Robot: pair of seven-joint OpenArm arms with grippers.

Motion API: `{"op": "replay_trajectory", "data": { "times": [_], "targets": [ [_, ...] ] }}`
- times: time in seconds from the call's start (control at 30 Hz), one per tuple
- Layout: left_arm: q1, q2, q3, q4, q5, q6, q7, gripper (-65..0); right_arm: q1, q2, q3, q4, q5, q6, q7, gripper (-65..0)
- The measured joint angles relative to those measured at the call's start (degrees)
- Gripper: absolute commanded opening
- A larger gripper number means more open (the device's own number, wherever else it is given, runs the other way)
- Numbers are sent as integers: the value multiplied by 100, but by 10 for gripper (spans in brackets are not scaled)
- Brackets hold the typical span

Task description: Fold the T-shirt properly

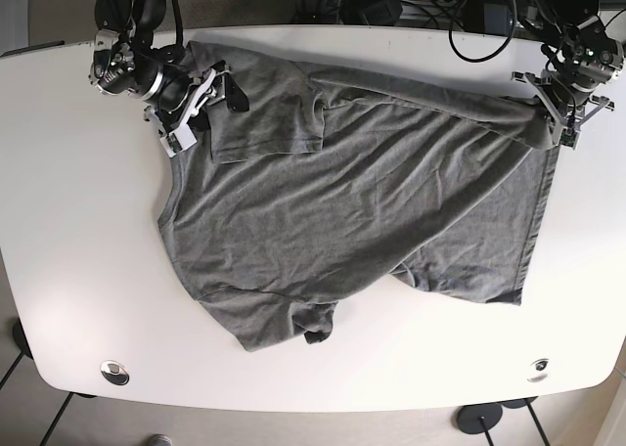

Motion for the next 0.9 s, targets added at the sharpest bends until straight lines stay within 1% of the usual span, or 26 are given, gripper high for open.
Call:
{"op": "replay_trajectory", "data": {
  "times": [0.07, 0.17, 0.3, 0.43, 0.5, 0.6, 0.63, 0.67, 0.7, 0.73, 0.8, 0.83, 0.9],
  "targets": [
    [-4, 2, 0, 0, -2, 0, -2, -650, 57, 2, 0, 15, 15, 2, -28, -206],
    [-2, 2, 0, 0, -2, 0, 0, -650, 168, -13, 2, 4, 17, 2, -258, -206],
    [-4, 2, 4, 0, -2, 0, 0, -650, 278, -212, -11, -151, 24, 2, -238, -206],
    [-4, 7, 4, 0, -2, 0, -2, -650, 341, -190, 2, -219, -31, 2, -269, -206],
    [-4, 2, 4, 0, -2, 0, 0, -650, 450, -192, 2, -452, -26, 2, -210, -206],
    [-4, 4, 4, 0, -2, 0, 0, -650, 562, -175, 22, -675, 76, 9, -127, -208],
    [-4, 2, 4, 0, -4, 0, -2, -650, 560, -170, 33, -678, 76, 7, -122, -224],
    [-4, 2, 4, 0, -2, 0, -2, -650, 557, -168, 37, -678, 70, 9, -120, -262],
    [-4, 2, 4, 0, -2, 0, -2, -650, 557, -168, 37, -680, 63, 4, -127, -315],
    [-4, 2, 4, 0, -2, 0, -2, -650, 560, -173, 37, -702, 28, 2, -151, -423],
    [-4, 2, 4, 0, -2, 0, -2, -650, 529, -175, 35, -710, 7, 0, -195, -575],
    [-4, 2, 4, 0, -2, 0, -2, -650, 527, -175, 26, -710, -24, 0, -192, -634],
    [-4, 2, 4, 0, -2, 0, -2, -650, 533, -190, 31, -708, -20, 2, -188, -631]
  ]
}}
